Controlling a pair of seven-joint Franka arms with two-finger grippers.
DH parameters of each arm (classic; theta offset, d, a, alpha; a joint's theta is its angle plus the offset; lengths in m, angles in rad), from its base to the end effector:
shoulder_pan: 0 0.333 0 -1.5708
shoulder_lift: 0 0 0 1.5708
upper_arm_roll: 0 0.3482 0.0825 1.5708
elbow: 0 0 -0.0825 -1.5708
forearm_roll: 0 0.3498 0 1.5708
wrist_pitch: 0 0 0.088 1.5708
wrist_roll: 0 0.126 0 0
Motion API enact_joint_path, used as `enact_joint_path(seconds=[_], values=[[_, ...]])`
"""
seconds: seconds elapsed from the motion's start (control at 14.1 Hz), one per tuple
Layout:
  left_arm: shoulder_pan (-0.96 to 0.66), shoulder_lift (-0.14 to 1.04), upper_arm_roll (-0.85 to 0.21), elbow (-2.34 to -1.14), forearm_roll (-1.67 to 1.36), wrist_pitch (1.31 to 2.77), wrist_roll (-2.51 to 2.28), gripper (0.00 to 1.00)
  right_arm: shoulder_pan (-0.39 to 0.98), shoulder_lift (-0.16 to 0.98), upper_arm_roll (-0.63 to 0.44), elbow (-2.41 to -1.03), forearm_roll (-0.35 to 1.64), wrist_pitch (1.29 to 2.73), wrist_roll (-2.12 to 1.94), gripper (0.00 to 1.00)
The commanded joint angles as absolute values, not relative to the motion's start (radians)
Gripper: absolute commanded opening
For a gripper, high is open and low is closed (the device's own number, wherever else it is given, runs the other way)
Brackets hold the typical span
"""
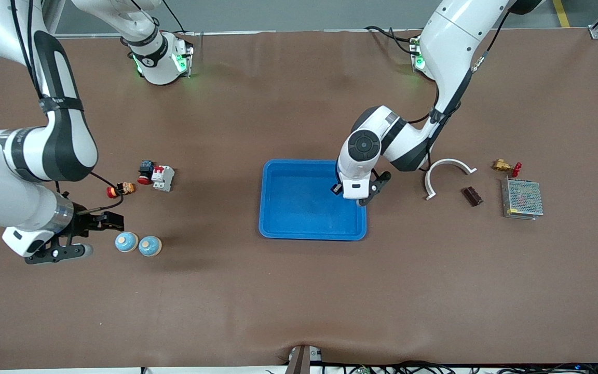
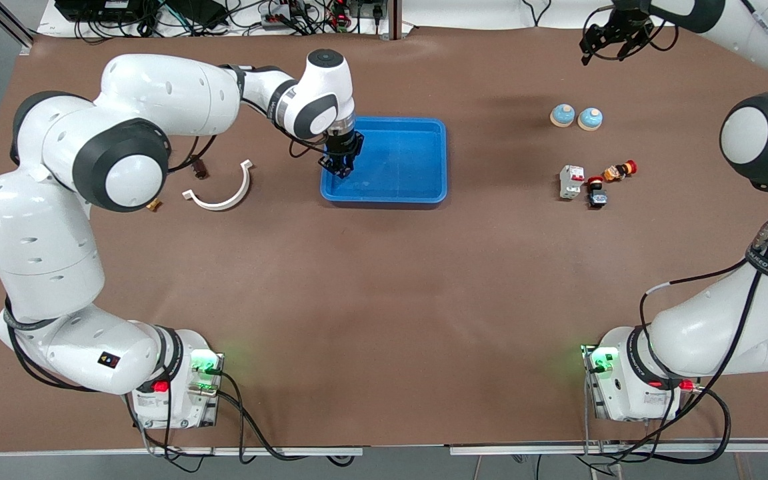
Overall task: Place electrolytic capacitor and blue bell in tray
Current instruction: 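Place the capacitor in the tray while the right gripper reaches the bell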
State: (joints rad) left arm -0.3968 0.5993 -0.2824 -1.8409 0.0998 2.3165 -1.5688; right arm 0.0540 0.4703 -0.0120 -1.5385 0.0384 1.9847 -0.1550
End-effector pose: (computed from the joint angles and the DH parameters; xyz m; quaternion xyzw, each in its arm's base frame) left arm 0.4989 -0.3802 0.2366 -0.9076 -0.4147 0.0616 0.0242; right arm 0.6673 0.0324 0.4043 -0.9957 -0.0910 0.0112 0.0154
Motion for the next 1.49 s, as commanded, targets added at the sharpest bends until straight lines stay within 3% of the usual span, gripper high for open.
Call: enact_joint_path(seconds=[0.0, 0.28, 0.35, 0.43, 0.5, 0.85, 1.14, 1.42], values=[[-0.411, 0.623, -0.278, -1.813, 0.126, 2.301, -1.640, 0.00, 0.081, 0.503, -0.014, -1.513, 0.026, 1.985, -0.222, 1.00], [-0.425, 0.646, -0.273, -1.809, 0.126, 2.307, -1.629, 0.00, 0.087, 0.518, -0.014, -1.513, 0.028, 1.986, -0.483, 1.00], [-0.426, 0.649, -0.273, -1.807, 0.126, 2.307, -1.626, 0.10, 0.087, 0.523, -0.014, -1.513, 0.026, 1.988, -0.541, 1.00], [-0.425, 0.650, -0.273, -1.801, 0.126, 2.307, -1.625, 0.44, 0.086, 0.534, -0.014, -1.513, 0.026, 1.993, -0.587, 1.00], [-0.426, 0.649, -0.273, -1.798, 0.126, 2.307, -1.623, 0.99, 0.086, 0.537, -0.014, -1.513, 0.023, 2.005, -0.647, 1.00], [-0.426, 0.618, -0.272, -1.761, 0.140, 2.277, -1.629, 1.00, 0.063, 0.589, -0.015, -1.516, 0.025, 2.049, -0.796, 1.00], [-0.396, 0.578, -0.267, -1.669, 0.146, 2.113, -1.550, 1.00, 0.048, 0.640, -0.015, -1.517, 0.029, 2.137, -0.971, 1.00], [-0.299, 0.506, -0.270, -1.675, 0.146, 2.010, -1.364, 1.00, 0.058, 0.653, -0.015, -1.522, 0.025, 2.143, -1.000, 1.00]])
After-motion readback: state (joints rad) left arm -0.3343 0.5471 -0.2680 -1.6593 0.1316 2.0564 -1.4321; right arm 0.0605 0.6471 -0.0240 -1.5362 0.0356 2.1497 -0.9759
